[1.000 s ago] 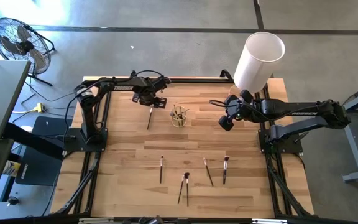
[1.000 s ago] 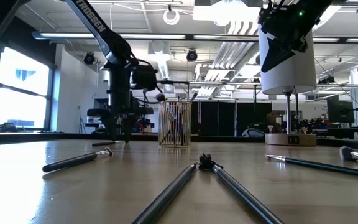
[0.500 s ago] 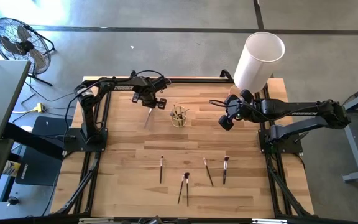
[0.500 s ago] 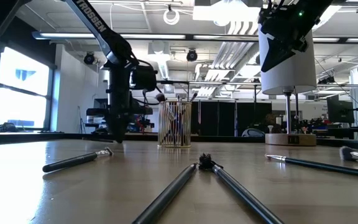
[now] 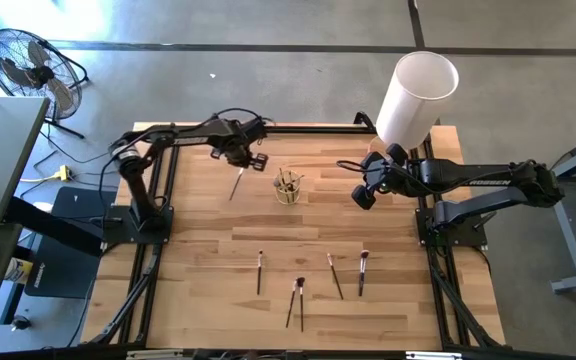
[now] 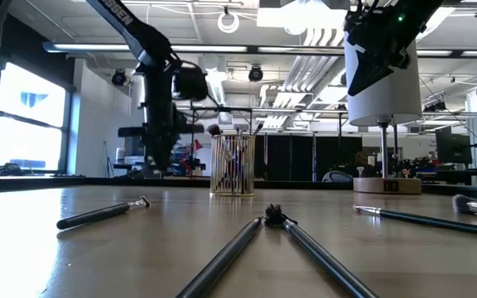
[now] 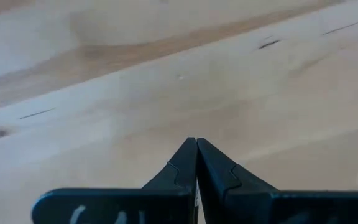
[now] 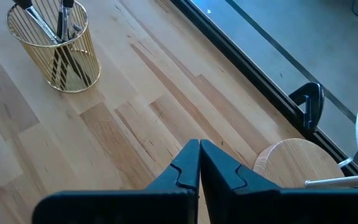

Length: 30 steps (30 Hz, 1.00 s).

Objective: Put items in baskets/containers
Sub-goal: Put the black eyeshadow brush into the gold container

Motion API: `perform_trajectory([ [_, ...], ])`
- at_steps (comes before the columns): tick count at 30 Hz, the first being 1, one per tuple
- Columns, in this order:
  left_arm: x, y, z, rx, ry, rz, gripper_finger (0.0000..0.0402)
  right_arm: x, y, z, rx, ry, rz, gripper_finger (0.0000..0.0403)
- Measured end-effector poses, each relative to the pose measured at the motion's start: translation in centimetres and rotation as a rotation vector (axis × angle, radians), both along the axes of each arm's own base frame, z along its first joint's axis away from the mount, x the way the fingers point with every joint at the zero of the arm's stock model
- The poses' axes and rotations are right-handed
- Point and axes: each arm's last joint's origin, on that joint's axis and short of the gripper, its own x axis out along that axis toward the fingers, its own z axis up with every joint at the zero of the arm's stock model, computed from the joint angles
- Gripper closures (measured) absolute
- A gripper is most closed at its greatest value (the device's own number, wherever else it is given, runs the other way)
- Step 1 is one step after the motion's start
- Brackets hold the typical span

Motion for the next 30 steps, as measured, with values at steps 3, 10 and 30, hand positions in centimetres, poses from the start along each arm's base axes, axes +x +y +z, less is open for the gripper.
perform_trajectory([
  [3, -0.1, -0.4, 1.8, 0.068, -0.045, -0.002, 0.0401, 0.0, 0.0, 0.0, 0.0, 0.0, 0.0, 0.0394],
  [10, 0.2, -3.2, 7.3, 0.267, -0.256, -0.081, 0.0401, 0.0, 0.0, 0.0, 0.0, 0.0, 0.0, 0.0398],
  [30, 3.3, -7.9, 12.4, 0.776, -0.952, -0.571, 0.0401, 0.0, 0.0, 0.0, 0.006, -0.009, -0.003, 0.0395],
])
